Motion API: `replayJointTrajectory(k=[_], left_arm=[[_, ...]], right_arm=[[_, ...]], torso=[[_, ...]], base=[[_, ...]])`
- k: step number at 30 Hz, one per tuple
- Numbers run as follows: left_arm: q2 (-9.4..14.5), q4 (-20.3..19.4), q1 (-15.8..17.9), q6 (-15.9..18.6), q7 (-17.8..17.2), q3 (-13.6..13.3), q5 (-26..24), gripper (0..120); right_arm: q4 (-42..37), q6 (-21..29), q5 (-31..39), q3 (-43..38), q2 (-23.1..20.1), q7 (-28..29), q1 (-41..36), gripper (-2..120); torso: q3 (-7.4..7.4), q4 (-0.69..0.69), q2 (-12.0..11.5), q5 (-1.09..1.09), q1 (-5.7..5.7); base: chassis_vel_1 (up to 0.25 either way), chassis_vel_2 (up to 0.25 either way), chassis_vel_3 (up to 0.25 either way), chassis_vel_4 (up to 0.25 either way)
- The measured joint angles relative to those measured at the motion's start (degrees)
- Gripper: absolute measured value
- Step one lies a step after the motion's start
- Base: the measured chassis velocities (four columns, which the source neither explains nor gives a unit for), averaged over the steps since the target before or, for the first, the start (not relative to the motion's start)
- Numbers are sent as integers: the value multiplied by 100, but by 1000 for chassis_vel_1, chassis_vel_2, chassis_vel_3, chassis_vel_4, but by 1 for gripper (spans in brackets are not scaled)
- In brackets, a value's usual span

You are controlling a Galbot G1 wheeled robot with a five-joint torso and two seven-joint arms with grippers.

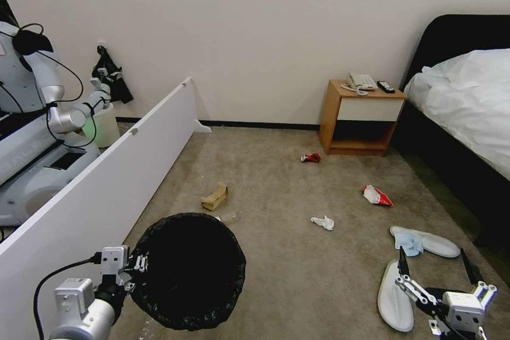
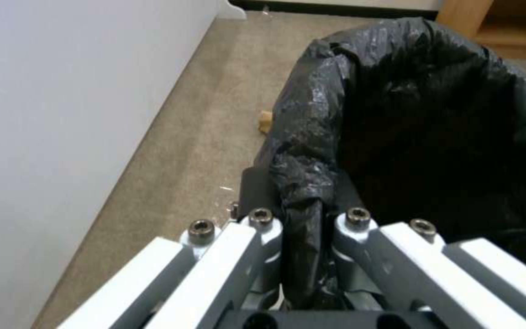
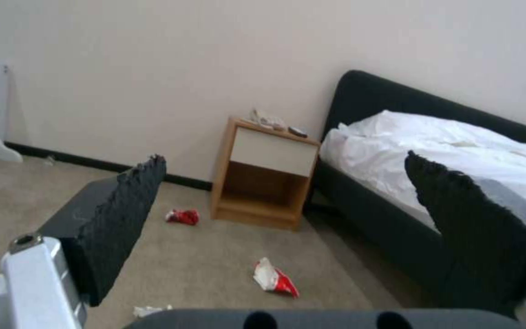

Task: Pick up the trash bin, then pick up the garbage from the floor and place it into the trash bin.

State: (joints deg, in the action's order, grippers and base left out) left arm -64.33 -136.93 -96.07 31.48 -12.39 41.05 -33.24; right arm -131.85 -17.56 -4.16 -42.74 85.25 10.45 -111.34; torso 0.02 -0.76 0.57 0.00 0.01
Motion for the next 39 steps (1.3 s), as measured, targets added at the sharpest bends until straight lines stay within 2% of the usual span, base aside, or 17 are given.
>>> replayJointTrajectory(k=[11,33,39], left_arm=[[-18,62,-32,-45,28,-7,19,4],[-26,74,-47,-119,40,-14,74,4],[-18,65,-60,-144,-113,-21,82,4]], right_arm=[[61,193,-90,-17,-18,173,-67,100],[23,266,-20,-15,-20,78,-101,100],[23,266,-18,-12,-19,70,-106,100]], torso=[[0,0,0,0,0],[0,0,0,0,0],[0,0,0,0,0]], base=[[0,0,0,0],[0,0,0,0],[0,0,0,0]])
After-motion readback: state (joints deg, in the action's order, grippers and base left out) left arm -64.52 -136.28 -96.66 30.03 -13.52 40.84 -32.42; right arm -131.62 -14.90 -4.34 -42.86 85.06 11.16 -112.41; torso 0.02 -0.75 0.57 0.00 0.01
